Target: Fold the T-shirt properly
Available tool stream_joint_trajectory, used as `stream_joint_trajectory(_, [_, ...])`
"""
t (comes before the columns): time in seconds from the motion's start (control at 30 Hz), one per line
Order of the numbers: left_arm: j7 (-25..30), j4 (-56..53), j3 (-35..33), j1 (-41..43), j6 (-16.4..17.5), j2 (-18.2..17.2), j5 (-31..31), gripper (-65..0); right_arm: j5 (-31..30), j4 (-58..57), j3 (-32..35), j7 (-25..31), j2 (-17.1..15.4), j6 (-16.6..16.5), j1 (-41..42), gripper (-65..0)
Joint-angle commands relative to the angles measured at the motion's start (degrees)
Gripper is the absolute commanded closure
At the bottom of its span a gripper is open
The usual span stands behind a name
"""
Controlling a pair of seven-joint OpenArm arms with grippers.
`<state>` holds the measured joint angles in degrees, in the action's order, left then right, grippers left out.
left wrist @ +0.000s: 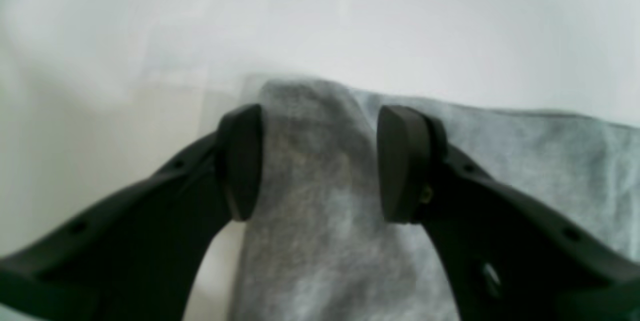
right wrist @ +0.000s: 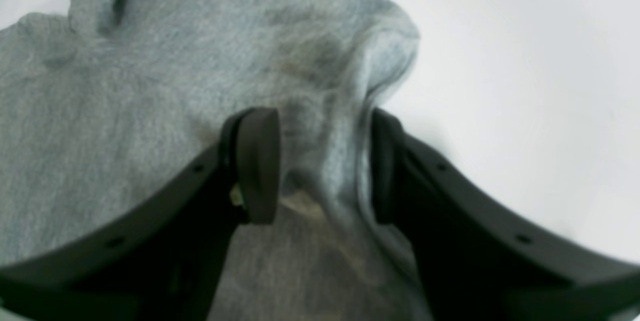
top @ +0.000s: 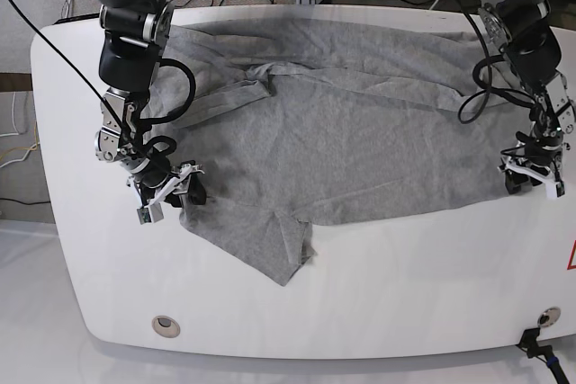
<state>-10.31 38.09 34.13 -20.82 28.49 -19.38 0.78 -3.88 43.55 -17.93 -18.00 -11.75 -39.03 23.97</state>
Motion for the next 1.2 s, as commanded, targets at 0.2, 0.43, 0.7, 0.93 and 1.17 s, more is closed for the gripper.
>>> stream_joint_trajectory(0.2, [-0.82,0.64,-0.06,-0.68,0.74,1.13,0.24,-33.6,1.73,0.01,0.04,-2.97,-0.6,0.48,0.43,-26.9])
stream_joint_trajectory(0.43, [-0.64,0.9,-0.06,-0.76,0.65,0.87,0.24,-27.6,1.73,0.01,0.04,-2.53,-0.6,0.48,0.43,-22.3])
stream_joint_trajectory(0.7, [-0.64,0.99,-0.06,-0.76,0.56,0.78,0.24,0.0,1.73,0.01,0.13,-2.53,-0.43,0.48,0.52,0.0])
stream_joint_trajectory(0.93, [-0.64,1.96,-0.06,-0.76,1.44,0.78,0.32,0.0,1.64,4.67,0.22,-3.06,-0.6,0.48,0.52,0.0])
stream_joint_trajectory(1.17, [-1.87,11.72,0.02,2.84,5.4,1.93,0.32,0.0,1.64,16.45,0.04,-14.13,-0.6,0.48,0.43,0.0])
